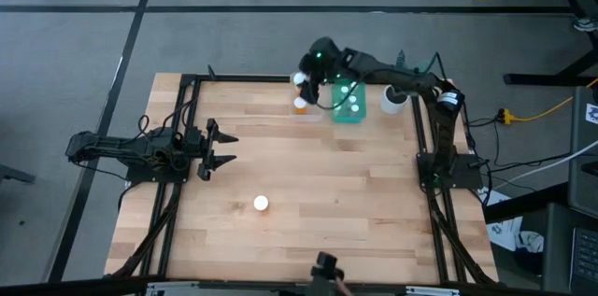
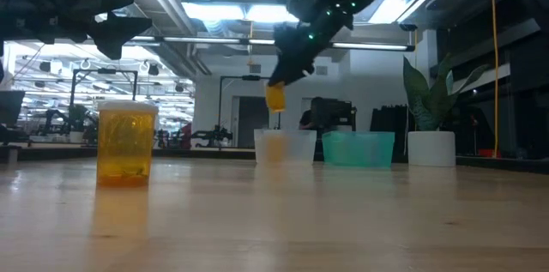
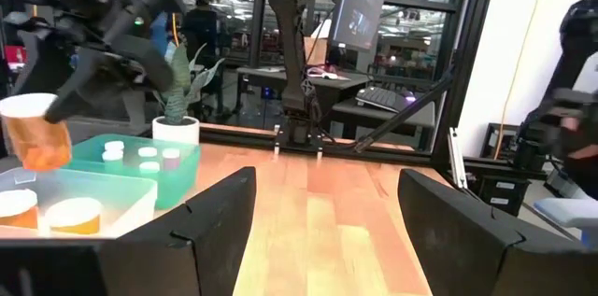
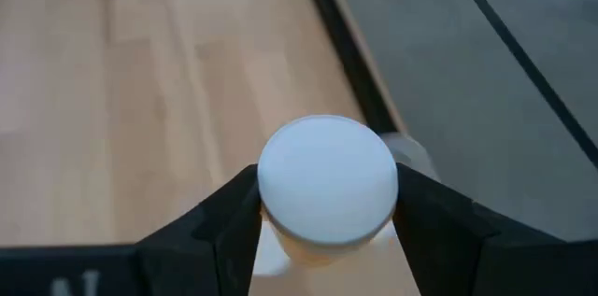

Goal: Pick and place medicine bottles into bin by pill shape (circle, oval)
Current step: Put the large orange pill bottle into the transparent bin

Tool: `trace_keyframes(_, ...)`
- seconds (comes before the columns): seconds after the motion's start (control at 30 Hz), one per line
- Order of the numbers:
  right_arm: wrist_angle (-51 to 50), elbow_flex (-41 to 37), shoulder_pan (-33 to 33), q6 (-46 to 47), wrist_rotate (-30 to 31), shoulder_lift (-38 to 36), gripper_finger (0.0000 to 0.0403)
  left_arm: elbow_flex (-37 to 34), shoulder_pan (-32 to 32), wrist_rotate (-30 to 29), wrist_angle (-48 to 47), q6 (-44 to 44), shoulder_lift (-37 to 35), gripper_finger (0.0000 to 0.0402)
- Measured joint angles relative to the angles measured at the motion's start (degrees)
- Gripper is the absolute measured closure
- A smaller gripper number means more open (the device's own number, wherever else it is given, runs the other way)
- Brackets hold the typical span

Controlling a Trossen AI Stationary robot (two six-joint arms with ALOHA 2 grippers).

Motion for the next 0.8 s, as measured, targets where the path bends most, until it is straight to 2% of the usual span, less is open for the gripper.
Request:
trace_keyframes(0.17,0.7,-4.8,-3.4,1.2,0.2,-0.5,0.0190,0.0,0.0,0.0,0.0,-1.3,0.0,0.0147)
trace_keyframes(0.27,4.9,-10.3,-5.0,2.4,-0.9,-1.5,0.0190,0.0,0.0,0.0,0.0,-1.3,0.0,0.0147)
trace_keyframes(0.4,16.0,-17.3,-6.2,3.0,-3.6,-3.3,0.0189,0.0,0.0,0.0,0.0,-1.0,0.0,0.0147)
trace_keyframes(0.8,29.2,-27.2,-7.4,2.5,-3.6,-3.5,0.0189,0.0,0.0,-0.4,0.0,-0.9,0.0,0.0147)
